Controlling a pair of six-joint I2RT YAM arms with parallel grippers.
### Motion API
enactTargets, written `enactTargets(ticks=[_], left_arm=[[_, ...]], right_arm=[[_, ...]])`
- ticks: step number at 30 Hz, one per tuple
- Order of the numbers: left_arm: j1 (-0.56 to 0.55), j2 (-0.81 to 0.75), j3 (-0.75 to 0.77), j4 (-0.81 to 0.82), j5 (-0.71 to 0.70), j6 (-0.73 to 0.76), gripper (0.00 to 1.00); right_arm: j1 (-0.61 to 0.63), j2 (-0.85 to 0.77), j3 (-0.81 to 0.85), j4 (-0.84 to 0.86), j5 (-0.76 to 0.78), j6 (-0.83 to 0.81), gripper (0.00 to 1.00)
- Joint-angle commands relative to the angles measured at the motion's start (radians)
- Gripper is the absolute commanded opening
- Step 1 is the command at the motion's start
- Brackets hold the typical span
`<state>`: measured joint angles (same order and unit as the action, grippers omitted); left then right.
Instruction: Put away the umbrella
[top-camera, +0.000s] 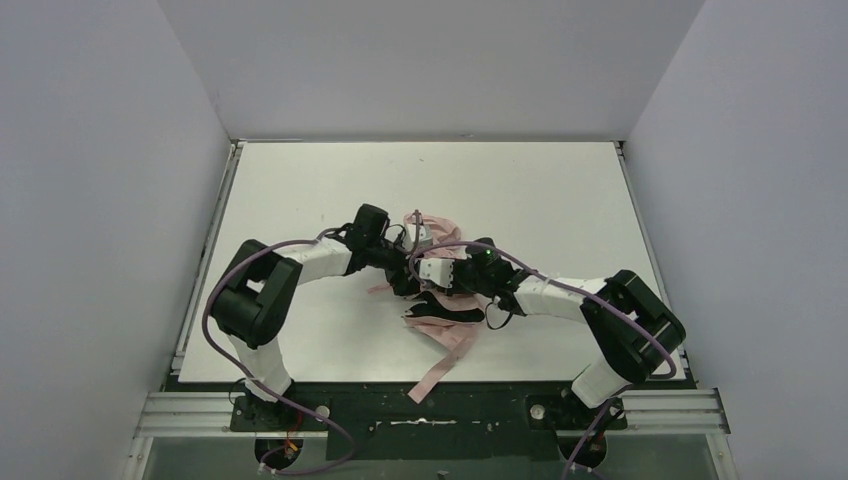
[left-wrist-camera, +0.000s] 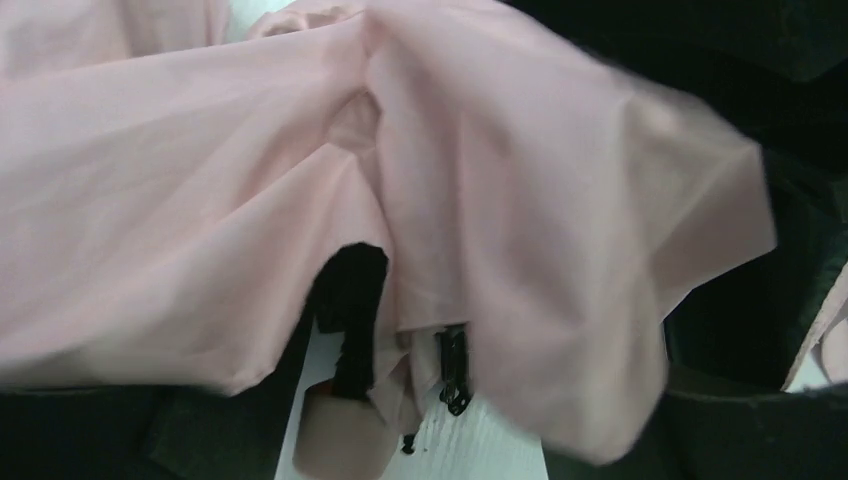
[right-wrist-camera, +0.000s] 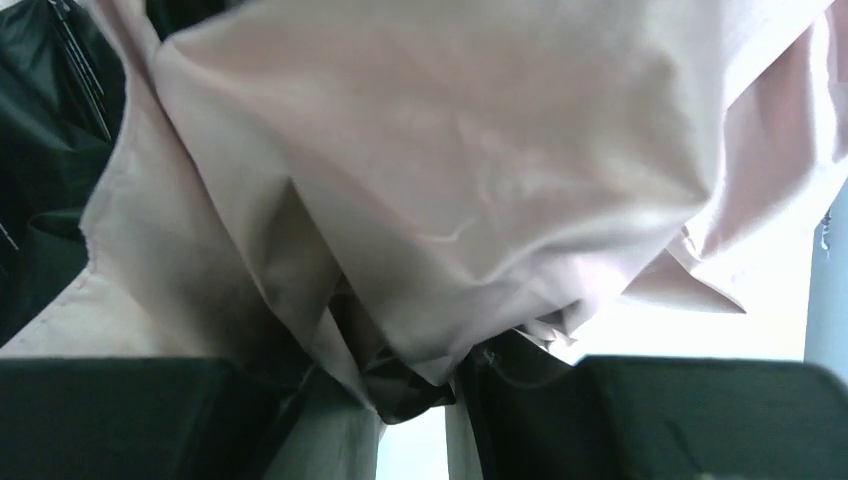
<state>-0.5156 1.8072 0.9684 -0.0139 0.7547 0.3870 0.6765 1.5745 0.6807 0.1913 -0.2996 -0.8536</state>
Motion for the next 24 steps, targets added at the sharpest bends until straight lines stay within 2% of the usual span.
enactTargets(ticks=[1, 4, 6, 13, 15, 17, 24], left_arm=[[-0.052, 0.004, 0.003, -0.057, -0.015, 0.107, 0.67], [-0.057, -0.004, -0.021, -0.025, -0.023, 0.110, 0.59], [-0.064, -0.003, -0.017, -0.026, -0.035, 0.112, 0.51], [-0.067, 0.016, 0.005, -0.051, -0.047, 0.111, 0.35], [-0.067, 0.016, 0.007, -0.054, -0.052, 0.115, 0.25], [-0.067, 0.013, 0.009, -0.061, -0.059, 0.118, 0.17], [-0.073, -0.010, -0.007, -0.036, -0.114, 0.124, 0.05]], right_arm=[[0.003, -0.008, -0.027, 0.138, 0.013, 0.061, 0.23], [0.002, -0.008, -0.041, 0.176, 0.011, 0.072, 0.24], [0.003, -0.008, -0.049, 0.197, 0.008, 0.078, 0.28], [0.003, -0.054, -0.080, 0.207, 0.008, 0.047, 0.59], [0.002, -0.087, -0.092, 0.199, 0.008, 0.031, 0.63], [0.001, -0.132, -0.085, 0.146, 0.012, 0.024, 0.66], [-0.008, -0.449, -0.055, -0.120, -0.021, 0.119, 0.70]])
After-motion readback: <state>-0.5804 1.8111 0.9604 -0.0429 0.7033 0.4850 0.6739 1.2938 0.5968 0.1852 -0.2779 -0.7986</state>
